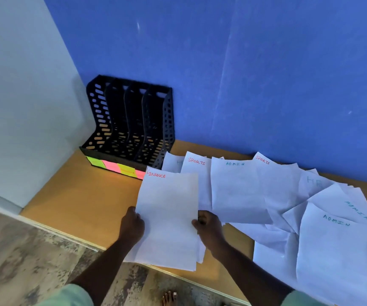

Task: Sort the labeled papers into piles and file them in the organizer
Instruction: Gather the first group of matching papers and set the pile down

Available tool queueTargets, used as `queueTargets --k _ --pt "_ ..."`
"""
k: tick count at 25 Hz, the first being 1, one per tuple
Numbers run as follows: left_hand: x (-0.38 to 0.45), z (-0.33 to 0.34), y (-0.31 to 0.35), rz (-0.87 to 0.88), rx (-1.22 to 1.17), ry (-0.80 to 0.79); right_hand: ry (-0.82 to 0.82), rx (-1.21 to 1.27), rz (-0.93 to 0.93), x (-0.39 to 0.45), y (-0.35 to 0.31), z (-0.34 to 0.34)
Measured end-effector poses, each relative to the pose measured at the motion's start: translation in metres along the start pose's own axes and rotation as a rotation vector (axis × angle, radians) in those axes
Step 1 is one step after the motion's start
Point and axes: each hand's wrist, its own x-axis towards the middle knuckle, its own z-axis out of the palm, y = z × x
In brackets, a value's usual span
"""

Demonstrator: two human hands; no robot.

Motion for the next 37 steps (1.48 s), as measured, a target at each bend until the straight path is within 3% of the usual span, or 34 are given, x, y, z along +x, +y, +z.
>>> queueTargets --k 6,11,18,23,26,29,32,34,37 --pt "0.066 -0.073 -0.051 -0.067 0.176 0.024 -0.184 -0.018 0.162 0.022 -0.030 0.096" --pt "0.109 -0.100 -0.081 -0.152 0.265 -0.014 -0.232 -0.191 0.190 0.033 -0.037 0.166" --pt "0.137 -0.112 -0.103 -0.207 0.220 0.029 -0.199 -0.136 0.218 0.045 -0.057 0.201" --pt "0.126 -0.100 -0.082 -0.190 0.222 0.187 -0.110 -0.231 0.107 0.053 -0.061 0.179" --pt "0.105 -0.079 -0.059 0.019 0.266 0.246 0.171 -0.381 -0.031 0.059 -0.046 0.144" --pt "0.078 -0.046 -0.034 0.245 0.160 0.099 0.336 -0.602 -0.209 0.064 -0.020 0.100" --pt "0.060 -0.011 -0.012 0.326 0.107 -0.122 0.148 -0.846 -0.277 0.069 0.012 0.064" --pt "0.053 0.011 0.001 0.277 0.134 -0.230 0.033 -0.939 -0.280 0.069 0.035 0.043" --pt "0.046 0.032 0.013 0.134 0.101 -0.276 0.018 -0.996 -0.290 0.064 0.055 0.028"
